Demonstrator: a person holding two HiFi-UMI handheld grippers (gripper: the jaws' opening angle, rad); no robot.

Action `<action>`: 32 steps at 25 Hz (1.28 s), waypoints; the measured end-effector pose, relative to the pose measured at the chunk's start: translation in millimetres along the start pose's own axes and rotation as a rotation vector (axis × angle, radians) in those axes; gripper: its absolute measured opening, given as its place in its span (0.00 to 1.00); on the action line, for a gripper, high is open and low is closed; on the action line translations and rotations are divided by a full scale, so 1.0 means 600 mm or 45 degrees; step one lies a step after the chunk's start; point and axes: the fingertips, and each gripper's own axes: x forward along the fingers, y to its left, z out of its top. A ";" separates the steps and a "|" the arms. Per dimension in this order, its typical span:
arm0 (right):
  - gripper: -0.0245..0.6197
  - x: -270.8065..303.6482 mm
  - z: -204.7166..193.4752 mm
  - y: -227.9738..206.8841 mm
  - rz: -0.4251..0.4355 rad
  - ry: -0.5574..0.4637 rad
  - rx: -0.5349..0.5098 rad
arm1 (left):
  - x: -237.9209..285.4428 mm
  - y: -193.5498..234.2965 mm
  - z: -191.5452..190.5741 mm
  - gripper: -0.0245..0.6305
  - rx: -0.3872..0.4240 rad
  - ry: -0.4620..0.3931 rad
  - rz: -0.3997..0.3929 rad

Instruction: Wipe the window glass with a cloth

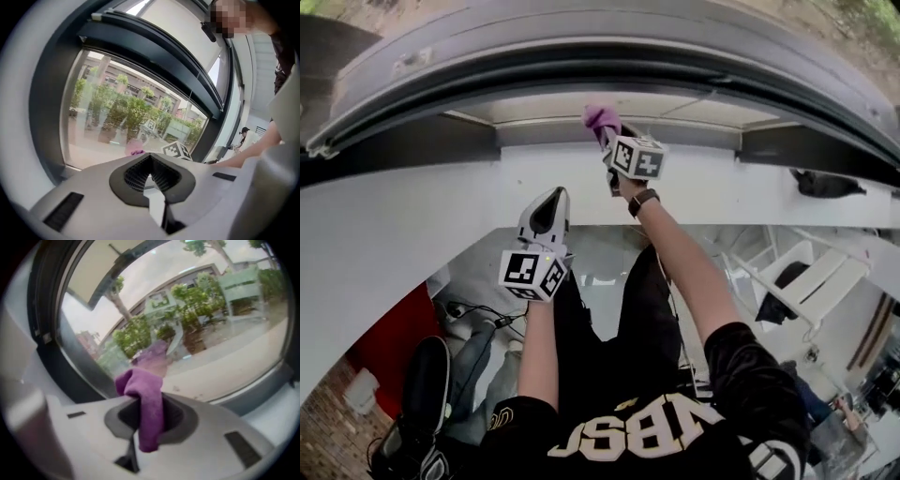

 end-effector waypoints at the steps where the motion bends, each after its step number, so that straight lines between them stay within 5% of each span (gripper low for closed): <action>1: 0.15 -0.036 0.018 -0.066 -0.054 -0.028 0.045 | 0.023 -0.037 -0.011 0.07 -0.003 0.008 -0.033; 9: 0.15 -0.285 0.104 -0.500 -0.499 -0.145 0.258 | 0.187 -0.287 -0.081 0.07 0.017 0.066 -0.260; 15: 0.15 -0.381 0.145 -0.594 -0.686 -0.306 0.337 | 0.206 -0.354 -0.067 0.07 0.127 0.024 -0.279; 18: 0.15 -0.350 0.098 -0.532 -0.609 -0.239 0.302 | 0.187 -0.320 -0.060 0.07 0.118 0.007 -0.226; 22: 0.15 -0.239 -0.037 -0.378 -0.419 0.033 0.228 | 0.131 -0.223 -0.035 0.07 0.093 -0.030 -0.106; 27: 0.15 -0.064 -0.181 -0.094 -0.103 0.327 0.007 | 0.019 -0.043 -0.008 0.07 0.088 -0.036 0.076; 32: 0.15 0.105 -0.267 0.200 0.217 0.397 -0.338 | -0.095 0.133 -0.001 0.07 0.063 -0.034 0.264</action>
